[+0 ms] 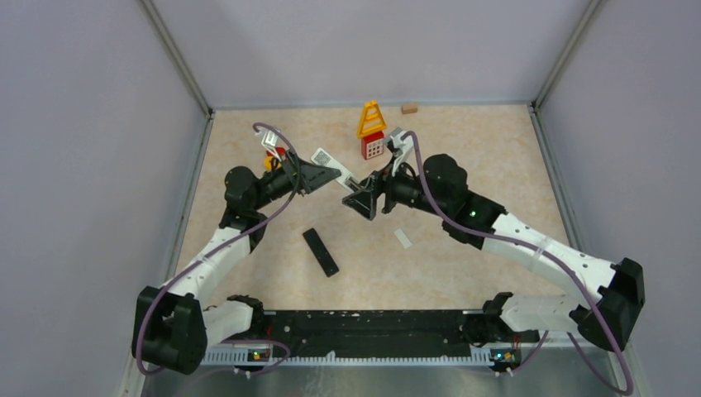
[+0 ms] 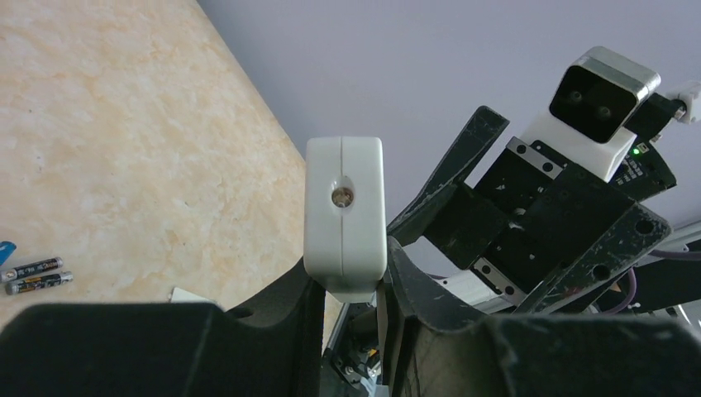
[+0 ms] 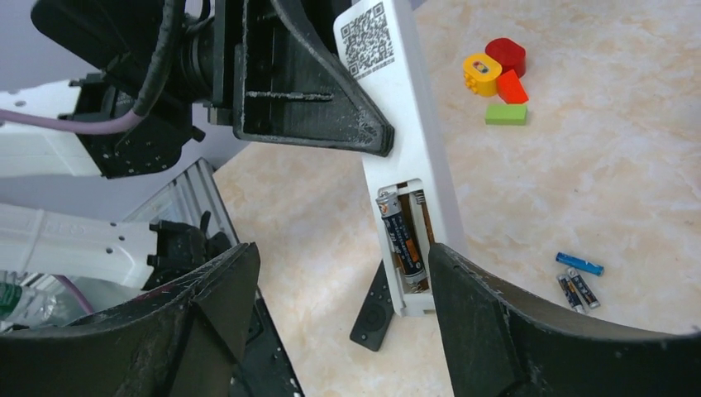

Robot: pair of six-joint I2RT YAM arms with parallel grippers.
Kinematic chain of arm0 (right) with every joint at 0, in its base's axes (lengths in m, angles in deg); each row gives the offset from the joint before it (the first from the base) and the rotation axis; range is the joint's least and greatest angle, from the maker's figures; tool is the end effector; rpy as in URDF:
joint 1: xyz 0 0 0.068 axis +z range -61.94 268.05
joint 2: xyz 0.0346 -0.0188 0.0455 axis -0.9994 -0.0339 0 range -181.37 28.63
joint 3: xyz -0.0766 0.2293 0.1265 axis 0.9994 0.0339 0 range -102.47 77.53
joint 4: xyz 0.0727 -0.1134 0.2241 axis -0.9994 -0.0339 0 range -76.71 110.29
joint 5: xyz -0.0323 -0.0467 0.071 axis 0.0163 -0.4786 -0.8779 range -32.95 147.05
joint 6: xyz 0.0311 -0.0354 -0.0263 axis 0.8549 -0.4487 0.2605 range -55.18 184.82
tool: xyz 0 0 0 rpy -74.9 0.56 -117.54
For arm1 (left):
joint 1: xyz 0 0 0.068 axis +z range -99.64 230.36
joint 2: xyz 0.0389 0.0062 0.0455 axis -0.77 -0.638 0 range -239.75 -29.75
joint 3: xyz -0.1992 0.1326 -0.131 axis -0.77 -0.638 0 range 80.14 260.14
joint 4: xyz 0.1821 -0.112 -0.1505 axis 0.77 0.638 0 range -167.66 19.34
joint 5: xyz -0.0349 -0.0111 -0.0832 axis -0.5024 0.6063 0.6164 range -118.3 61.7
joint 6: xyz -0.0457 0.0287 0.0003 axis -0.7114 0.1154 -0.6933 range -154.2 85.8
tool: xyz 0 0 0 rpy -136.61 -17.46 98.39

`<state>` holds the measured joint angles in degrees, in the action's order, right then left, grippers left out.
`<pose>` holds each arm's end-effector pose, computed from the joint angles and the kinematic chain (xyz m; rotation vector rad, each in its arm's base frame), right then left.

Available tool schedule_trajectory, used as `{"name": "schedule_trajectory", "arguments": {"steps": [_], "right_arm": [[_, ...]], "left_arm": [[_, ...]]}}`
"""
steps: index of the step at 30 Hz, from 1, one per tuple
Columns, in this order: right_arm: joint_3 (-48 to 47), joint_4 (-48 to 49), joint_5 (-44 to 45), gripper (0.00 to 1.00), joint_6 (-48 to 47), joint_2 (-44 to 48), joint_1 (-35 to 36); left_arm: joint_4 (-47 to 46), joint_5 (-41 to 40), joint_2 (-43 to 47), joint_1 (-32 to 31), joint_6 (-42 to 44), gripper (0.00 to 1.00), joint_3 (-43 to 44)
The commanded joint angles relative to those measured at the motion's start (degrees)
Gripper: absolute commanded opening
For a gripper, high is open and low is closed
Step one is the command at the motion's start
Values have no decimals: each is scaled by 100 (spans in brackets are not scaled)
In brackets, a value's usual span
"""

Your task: Load the batteries into the remote control

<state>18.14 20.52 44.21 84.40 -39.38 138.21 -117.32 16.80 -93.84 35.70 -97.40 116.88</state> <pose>0.1732 0.2200 0.3651 -0.6545 1.7197 1.0731 0.2323 -0.0869 0.3127 0.0862 1.6402 -1.6105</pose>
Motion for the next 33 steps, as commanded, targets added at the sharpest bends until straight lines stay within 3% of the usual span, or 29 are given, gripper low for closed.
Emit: {"name": "schedule_trajectory", "arguments": {"steps": [1, 6, 10, 15, 19, 23, 27, 33], "right_arm": [[-434, -3, 457, 78, 483, 350, -3], [-410, -251, 1309, 84, 1150, 428, -48], [-121, -240, 1870, 94, 2146, 396, -204], [230, 778, 672, 97, 3377, 62, -496], [304, 1599, 57, 97, 3728, -215, -493], [247, 1771, -105, 97, 3885, -381, -502], [227, 1859, -169, 92, 4010, -484, -503], [212, 2025, -375, 74, 4103, -645, -512]], "left_arm": [[-493, -8, 237, -2, 198, 0, 6], [-685, -118, 260, -2, 165, 0, -36], [-906, -225, 337, -2, 132, 0, -110], [-1109, -306, 363, -2, 107, 0, -161], [-1171, -286, 321, -2, 76, 0, -161], [-1176, -243, 302, -2, 70, 0, -157], [-1184, -223, 304, -2, 84, 0, -150], [-1143, -220, 327, -2, 113, 0, -147]]}}
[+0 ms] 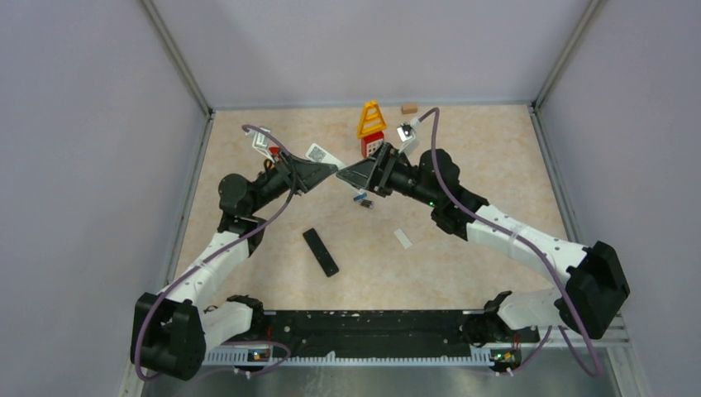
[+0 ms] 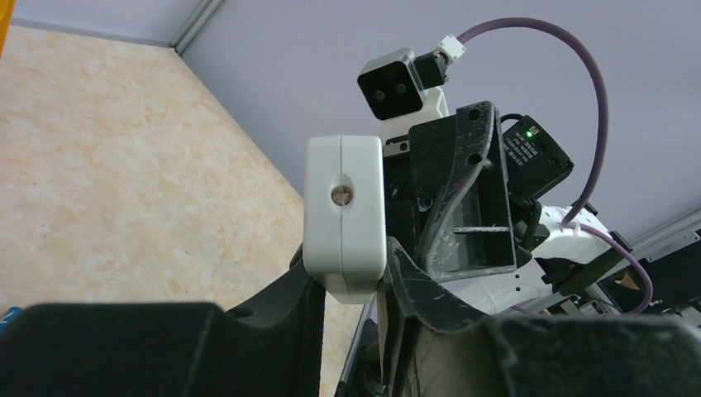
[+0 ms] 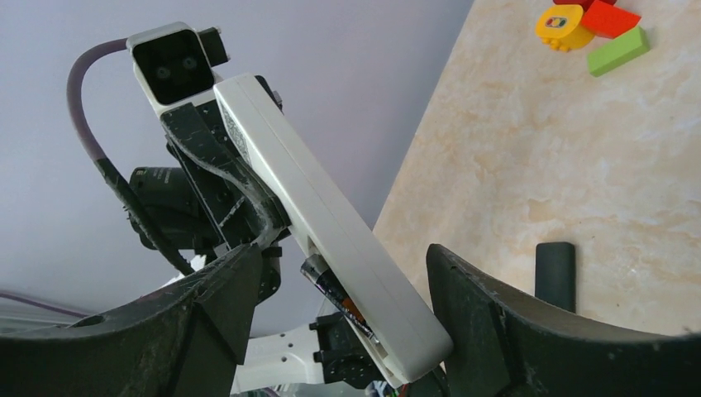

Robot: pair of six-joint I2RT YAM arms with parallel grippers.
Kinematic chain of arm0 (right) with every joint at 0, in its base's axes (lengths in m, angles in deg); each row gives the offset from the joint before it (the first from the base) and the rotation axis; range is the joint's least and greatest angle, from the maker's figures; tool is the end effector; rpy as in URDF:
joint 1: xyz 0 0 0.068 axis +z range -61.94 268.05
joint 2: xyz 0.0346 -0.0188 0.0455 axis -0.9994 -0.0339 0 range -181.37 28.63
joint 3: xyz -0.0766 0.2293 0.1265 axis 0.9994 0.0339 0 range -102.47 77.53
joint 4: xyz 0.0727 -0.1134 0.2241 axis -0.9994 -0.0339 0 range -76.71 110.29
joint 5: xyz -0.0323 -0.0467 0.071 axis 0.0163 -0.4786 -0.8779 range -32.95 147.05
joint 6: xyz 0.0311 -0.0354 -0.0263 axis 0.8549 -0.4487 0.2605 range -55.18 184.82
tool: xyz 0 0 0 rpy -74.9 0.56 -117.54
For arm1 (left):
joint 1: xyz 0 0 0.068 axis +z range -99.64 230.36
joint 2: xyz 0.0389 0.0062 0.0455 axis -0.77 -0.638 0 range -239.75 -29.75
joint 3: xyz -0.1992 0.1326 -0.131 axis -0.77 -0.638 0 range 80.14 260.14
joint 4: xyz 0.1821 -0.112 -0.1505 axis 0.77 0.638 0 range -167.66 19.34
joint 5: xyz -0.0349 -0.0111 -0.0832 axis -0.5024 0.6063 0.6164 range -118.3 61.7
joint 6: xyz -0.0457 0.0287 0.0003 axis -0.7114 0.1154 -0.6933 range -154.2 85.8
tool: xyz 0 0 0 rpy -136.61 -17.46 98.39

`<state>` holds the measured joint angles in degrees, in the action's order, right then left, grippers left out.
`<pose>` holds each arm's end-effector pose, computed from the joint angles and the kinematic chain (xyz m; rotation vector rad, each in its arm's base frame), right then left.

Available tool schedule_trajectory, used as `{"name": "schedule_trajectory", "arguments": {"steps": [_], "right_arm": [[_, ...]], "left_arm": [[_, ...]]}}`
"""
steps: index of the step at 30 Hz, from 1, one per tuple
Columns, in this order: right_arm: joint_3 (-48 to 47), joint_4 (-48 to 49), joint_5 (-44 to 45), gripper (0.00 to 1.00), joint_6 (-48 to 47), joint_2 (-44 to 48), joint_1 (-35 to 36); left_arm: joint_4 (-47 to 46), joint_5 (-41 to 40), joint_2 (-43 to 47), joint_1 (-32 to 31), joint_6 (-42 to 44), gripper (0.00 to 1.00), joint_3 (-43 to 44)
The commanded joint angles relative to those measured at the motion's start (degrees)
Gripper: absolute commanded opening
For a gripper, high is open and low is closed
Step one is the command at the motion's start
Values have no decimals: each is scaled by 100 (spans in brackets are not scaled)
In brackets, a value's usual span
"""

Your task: Load the batteries into the remote control

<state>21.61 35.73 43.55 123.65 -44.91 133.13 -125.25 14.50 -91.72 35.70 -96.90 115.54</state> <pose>0.2097 0.2222 0.3456 0.0122 1.8581 1.5344 0.2216 -0.0830 0.3264 0.1473 1.4803 -1.5706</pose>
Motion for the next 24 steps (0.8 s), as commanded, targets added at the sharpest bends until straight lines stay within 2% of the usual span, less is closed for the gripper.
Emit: {"name": "schedule_trajectory", "arguments": {"steps": [1, 21, 24], "right_arm": [[-134, 510, -331, 71, 179, -113, -8], [254, 1093, -646, 27, 219, -119, -69], [354, 1301, -690, 24, 122, -93, -65]], "left_arm": [[-339, 5, 123, -2, 64, 0, -3], [-144, -144, 195, -2, -223, 0, 106], [-86, -219, 203, -2, -351, 0, 160]]}}
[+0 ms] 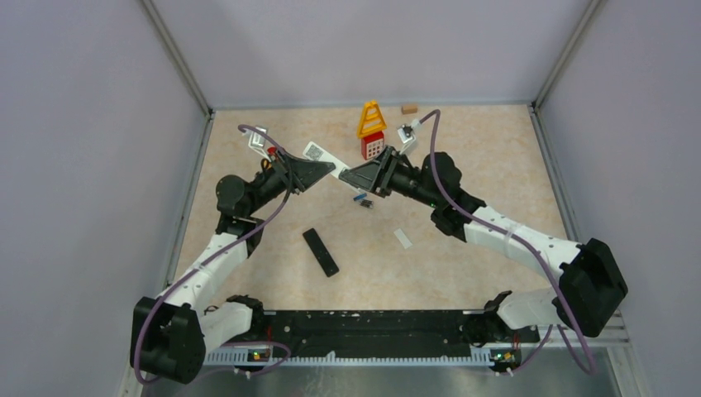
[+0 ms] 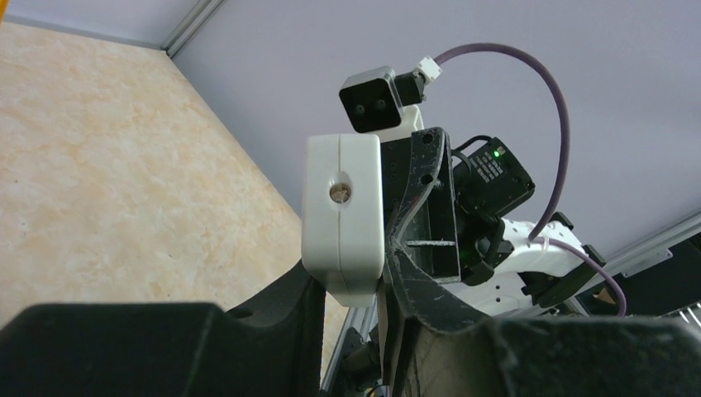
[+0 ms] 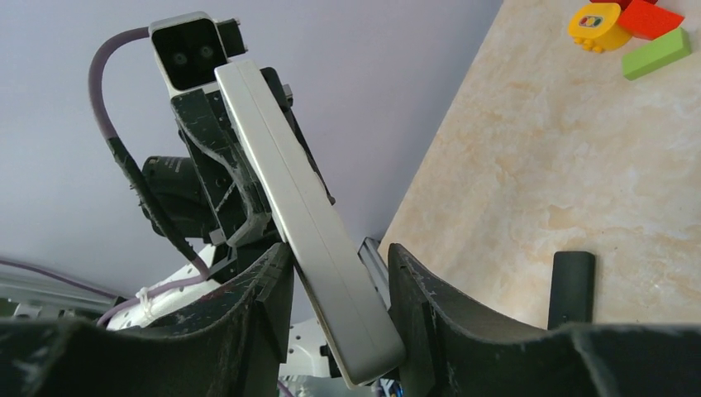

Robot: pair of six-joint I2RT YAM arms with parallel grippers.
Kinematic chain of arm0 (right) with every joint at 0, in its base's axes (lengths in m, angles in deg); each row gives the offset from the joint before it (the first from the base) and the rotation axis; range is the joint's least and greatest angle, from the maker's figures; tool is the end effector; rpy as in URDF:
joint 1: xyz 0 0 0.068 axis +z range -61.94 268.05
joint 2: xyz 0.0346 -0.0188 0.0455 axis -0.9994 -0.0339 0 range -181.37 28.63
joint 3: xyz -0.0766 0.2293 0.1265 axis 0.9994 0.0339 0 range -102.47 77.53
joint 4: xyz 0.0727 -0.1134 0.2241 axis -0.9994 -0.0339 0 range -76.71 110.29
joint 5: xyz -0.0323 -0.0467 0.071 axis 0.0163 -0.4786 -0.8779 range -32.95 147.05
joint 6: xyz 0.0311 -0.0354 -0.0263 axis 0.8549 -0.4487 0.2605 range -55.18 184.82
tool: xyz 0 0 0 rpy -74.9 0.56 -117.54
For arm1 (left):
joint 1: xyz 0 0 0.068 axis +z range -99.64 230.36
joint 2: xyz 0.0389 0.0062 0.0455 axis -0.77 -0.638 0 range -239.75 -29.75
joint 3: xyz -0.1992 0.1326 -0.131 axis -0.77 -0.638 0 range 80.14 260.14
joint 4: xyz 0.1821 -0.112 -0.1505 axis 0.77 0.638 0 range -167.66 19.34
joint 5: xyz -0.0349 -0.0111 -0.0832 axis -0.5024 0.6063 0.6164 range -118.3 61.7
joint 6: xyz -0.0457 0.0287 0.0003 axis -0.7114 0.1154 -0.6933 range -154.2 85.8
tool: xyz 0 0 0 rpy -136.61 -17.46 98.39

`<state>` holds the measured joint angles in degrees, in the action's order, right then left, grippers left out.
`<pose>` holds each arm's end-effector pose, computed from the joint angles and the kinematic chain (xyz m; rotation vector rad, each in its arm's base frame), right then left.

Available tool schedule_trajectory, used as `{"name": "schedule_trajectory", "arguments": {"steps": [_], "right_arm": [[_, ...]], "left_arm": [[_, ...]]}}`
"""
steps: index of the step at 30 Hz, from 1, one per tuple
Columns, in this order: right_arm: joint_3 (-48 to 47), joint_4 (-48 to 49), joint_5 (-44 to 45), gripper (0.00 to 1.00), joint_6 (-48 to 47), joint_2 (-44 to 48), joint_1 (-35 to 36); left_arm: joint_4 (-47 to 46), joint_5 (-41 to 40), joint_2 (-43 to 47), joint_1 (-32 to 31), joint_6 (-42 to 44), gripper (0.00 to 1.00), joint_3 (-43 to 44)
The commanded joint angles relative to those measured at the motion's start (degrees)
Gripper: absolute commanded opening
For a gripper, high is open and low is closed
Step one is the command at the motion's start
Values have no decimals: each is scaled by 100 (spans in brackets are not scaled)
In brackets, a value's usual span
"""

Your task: Load the batteries into the remote control

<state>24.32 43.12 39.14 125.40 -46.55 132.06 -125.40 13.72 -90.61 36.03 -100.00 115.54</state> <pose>0.2153 0.2233 0.3344 -0.0255 1.8235 1.6199 0.2183 -0.0804 0.3309 0.1041 1.4686 -1.6012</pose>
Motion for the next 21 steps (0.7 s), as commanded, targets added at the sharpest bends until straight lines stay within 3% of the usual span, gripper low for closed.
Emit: {"name": "schedule_trajectory", "arguments": {"steps": [1, 4, 7, 8, 10, 12, 17, 21], "right_arm": [[108, 627, -270, 24, -114, 86, 38], [114, 627, -268, 24, -262, 110, 31], [123, 692, -332, 34, -301, 133, -3], [126, 737, -380, 43, -301, 139, -20], [202, 862, -366, 75, -284, 232, -54], [318, 1112, -337, 88, -307, 365, -91], [300, 914, -428, 91, -403, 509, -270], [275, 624, -477, 81, -536, 503, -343]], "left_arm": [[-50, -139, 92, -35, -87, 0, 187], [28, -120, 68, -35, -244, 0, 257], [67, -90, 69, -35, -328, 0, 290], [90, -89, 73, -35, -317, 0, 290], [194, -97, 91, -35, -182, 0, 273], [331, -139, 73, -27, -10, 0, 257], [348, 1, -71, 4, 59, 0, 268], [333, 30, -85, 22, 79, 0, 264]]}}
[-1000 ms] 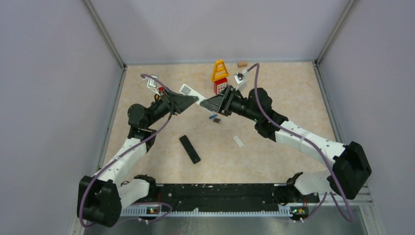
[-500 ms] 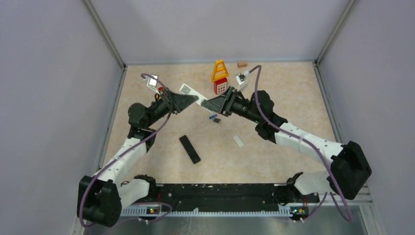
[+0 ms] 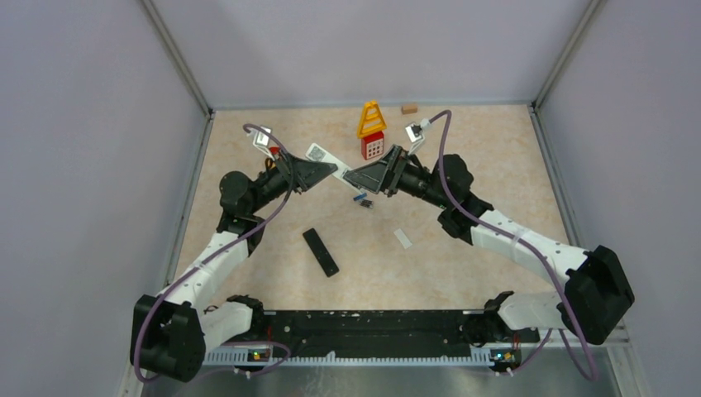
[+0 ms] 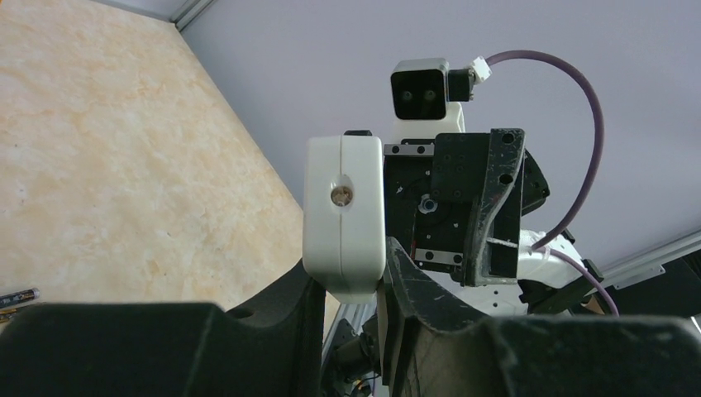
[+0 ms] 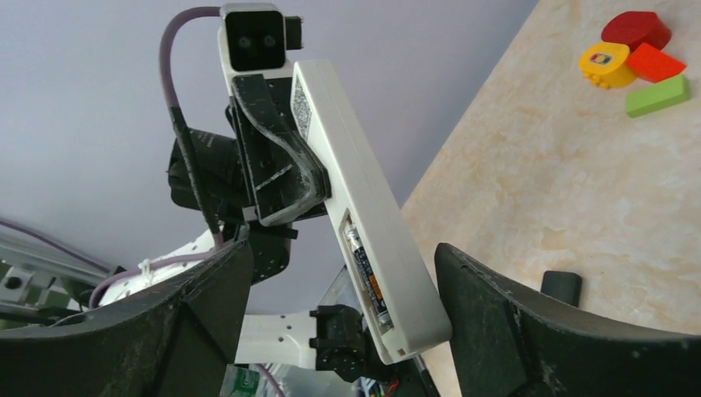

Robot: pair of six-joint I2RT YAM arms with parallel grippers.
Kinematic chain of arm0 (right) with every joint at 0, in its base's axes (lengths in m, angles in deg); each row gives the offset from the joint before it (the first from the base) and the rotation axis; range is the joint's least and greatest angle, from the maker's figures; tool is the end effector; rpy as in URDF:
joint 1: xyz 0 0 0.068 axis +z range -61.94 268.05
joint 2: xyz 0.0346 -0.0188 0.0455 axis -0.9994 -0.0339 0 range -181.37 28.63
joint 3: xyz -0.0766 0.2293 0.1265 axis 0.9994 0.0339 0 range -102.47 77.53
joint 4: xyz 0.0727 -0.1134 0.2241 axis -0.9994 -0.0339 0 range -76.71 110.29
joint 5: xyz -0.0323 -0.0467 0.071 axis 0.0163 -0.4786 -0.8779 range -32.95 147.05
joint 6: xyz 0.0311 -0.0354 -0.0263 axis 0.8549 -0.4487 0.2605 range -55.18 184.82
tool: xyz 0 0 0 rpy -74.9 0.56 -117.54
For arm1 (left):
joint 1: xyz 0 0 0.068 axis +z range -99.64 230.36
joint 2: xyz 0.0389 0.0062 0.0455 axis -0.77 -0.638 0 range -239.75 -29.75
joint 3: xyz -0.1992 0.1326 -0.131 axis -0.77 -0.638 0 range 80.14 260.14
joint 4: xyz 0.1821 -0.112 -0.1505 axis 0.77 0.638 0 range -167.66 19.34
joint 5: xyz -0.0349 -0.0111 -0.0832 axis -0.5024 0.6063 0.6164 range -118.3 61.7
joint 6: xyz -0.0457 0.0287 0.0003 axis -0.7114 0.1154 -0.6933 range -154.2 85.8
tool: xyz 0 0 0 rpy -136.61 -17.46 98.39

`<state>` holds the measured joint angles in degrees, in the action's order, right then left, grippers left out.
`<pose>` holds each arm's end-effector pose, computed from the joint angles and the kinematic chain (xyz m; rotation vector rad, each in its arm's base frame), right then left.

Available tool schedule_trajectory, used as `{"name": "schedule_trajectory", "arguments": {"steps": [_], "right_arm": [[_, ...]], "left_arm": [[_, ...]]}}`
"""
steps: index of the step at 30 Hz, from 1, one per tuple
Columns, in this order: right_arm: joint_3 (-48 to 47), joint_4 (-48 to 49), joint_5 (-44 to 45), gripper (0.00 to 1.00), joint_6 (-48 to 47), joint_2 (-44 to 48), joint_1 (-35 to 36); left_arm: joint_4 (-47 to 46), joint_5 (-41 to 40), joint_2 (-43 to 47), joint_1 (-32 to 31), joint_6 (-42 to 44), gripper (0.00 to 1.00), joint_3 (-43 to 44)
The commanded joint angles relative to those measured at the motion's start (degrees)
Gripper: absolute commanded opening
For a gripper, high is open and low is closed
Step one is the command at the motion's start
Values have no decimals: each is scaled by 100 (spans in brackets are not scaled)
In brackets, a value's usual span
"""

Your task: Load the batteries into the remote control

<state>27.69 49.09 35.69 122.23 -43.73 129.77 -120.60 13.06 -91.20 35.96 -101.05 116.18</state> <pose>0.2121 0.2066 0.3385 -0.1205 1.7064 1.6268 0.2237 -0.0818 0.3247 0.0278 1.5471 -1.6162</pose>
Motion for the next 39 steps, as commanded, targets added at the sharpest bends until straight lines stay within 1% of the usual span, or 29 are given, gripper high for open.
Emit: {"name": "schedule_trajectory", "arguments": {"steps": [1, 4, 9, 11, 13, 15, 17, 18, 19, 21, 22, 23, 24, 27, 29, 30, 33, 34, 36, 37, 39], "right_arm": [[-87, -81, -154, 76, -259, 202, -125], [-145, -339, -162, 62, -344, 144, -178], [-303, -605, -156, 42, -590, 57, -190], [-359, -667, -185, 35, -668, 3, -187], [-389, -678, -231, 30, -724, -46, -189], [-395, -706, -236, 29, -755, -66, -190], [-406, -720, -228, 30, -779, -67, -197], [-423, -756, -216, 34, -797, -60, -202], [-435, -807, -200, 44, -812, -41, -213], [-448, -898, -133, 67, -919, 30, -242], [-500, -1063, -40, 75, -1064, 78, -243], [-622, -1356, 71, 79, -1275, 93, -243], [-769, -1848, 230, 80, -1487, 94, -243], [-1078, -2739, 712, 79, -2096, 55, -243], [-1163, -3211, 1065, 77, -2417, -25, -248], [-1205, -3420, 1204, 75, -2592, -132, -252], [-1546, -4081, 1617, 59, -2866, -742, -251], [-1720, -4311, 1720, 54, -2805, -996, -251], [-2024, -4519, 1655, 45, -2609, -1546, -245], [-2125, -4516, 1608, 41, -2434, -1826, -232], [-2367, -4533, 1745, 39, -2183, -2367, -177]], "left_arm": [[-141, 98, -18, 25, 196, 0, 199], [-117, 125, 5, 41, 230, 0, 190], [-61, 117, 52, 68, 269, 0, 188], [-63, 134, 62, 68, 269, 0, 198], [-49, 141, 65, 75, 269, 0, 202], [-49, 137, 76, 77, 290, 0, 196], [-14, 126, 72, 84, 322, 0, 196], [12, 122, 81, 90, 362, 0, 199], [80, 91, 102, 113, 428, 0, 207], [466, -34, 185, 169, 682, 0, 235], [993, -150, 252, 214, 929, 0, 267], [1468, -325, 329, 262, 1219, 0, 306], [2031, -583, 417, 307, 1523, 0, 343], [3414, -1448, 608, 438, 2337, 0, 429], [4144, -2175, 711, 539, 2563, 0, 468], [4443, -2397, 750, 599, 2627, 0, 448], [4795, -2676, 916, 807, 2687, 0, 334], [4824, -2707, 974, 836, 2686, 0, 282], [4850, -2752, 1074, 865, 2696, 0, 204], [4860, -2764, 1113, 868, 2703, 0, 175], [4873, -2769, 1147, 875, 2689, 0, 134]]}}
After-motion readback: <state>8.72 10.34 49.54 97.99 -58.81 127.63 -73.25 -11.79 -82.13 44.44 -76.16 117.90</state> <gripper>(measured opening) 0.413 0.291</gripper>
